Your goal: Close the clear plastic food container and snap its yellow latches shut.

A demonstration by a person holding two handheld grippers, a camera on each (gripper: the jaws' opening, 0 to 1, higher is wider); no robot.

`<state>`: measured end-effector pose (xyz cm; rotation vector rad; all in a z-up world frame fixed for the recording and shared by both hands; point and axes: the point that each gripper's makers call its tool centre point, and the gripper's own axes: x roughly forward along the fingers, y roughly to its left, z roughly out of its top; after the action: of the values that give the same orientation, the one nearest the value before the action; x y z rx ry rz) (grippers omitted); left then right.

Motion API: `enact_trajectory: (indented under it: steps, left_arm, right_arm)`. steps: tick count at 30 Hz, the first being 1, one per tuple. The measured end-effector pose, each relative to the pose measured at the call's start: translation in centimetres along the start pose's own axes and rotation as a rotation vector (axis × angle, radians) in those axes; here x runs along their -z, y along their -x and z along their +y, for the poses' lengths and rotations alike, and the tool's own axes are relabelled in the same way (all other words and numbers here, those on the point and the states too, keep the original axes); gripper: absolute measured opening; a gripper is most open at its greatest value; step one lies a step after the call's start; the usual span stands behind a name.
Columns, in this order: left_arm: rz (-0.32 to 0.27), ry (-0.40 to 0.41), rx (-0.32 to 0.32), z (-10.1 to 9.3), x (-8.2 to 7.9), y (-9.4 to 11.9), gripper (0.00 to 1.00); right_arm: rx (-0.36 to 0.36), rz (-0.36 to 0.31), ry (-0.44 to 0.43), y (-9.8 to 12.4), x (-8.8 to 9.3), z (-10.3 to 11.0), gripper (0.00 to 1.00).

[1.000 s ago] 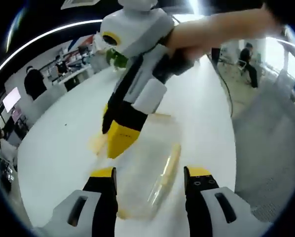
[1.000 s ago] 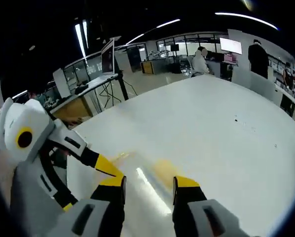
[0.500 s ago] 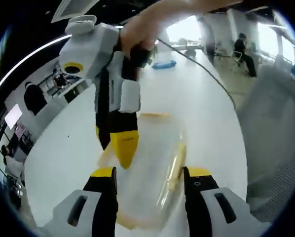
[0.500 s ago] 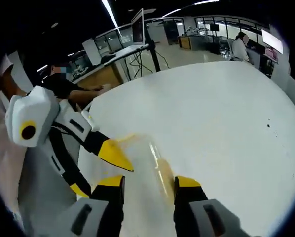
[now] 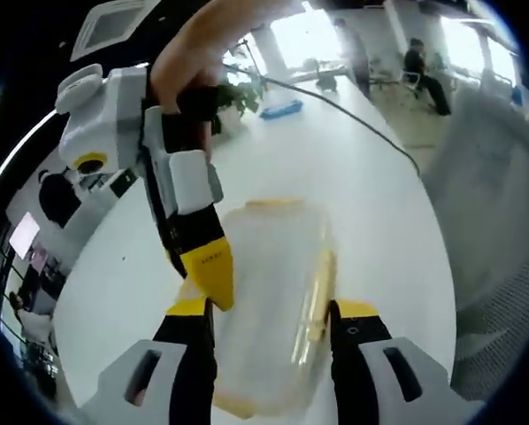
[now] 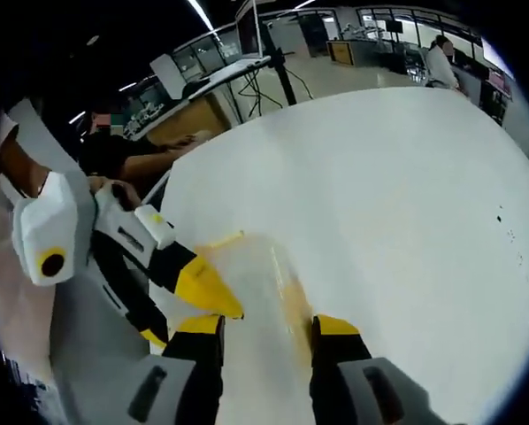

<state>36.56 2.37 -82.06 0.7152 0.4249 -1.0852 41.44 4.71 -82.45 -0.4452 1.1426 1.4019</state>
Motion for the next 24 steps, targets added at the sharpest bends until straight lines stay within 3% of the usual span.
enact_trajectory:
  steps: [13, 14, 15, 24]
  left_arm:
    - [0.012, 0.039, -0.015, 0.1, 0.1, 0.0, 0.45]
    - [0.022, 0.004, 0.006, -0.6, 0.3, -0.3, 0.45]
    - [0.021, 0.034, -0.027, -0.3, 0.4, -0.3, 0.45]
    - [0.010, 0.035, -0.017, 0.0, 0.3, -0.5, 0.46]
  right_arm:
    - [-0.058, 0.067, -0.004, -0.2, 0.3, 0.0, 0.34]
    - [-0.046, 0.125, -0.036, 0.2, 1.1, -0.3, 0.34]
    - [-0.072, 0.103, -0.008, -0.1, 0.5, -0.1, 0.34]
    - [-0.081, 0.123, -0.005, -0.2, 0.6, 0.2, 0.34]
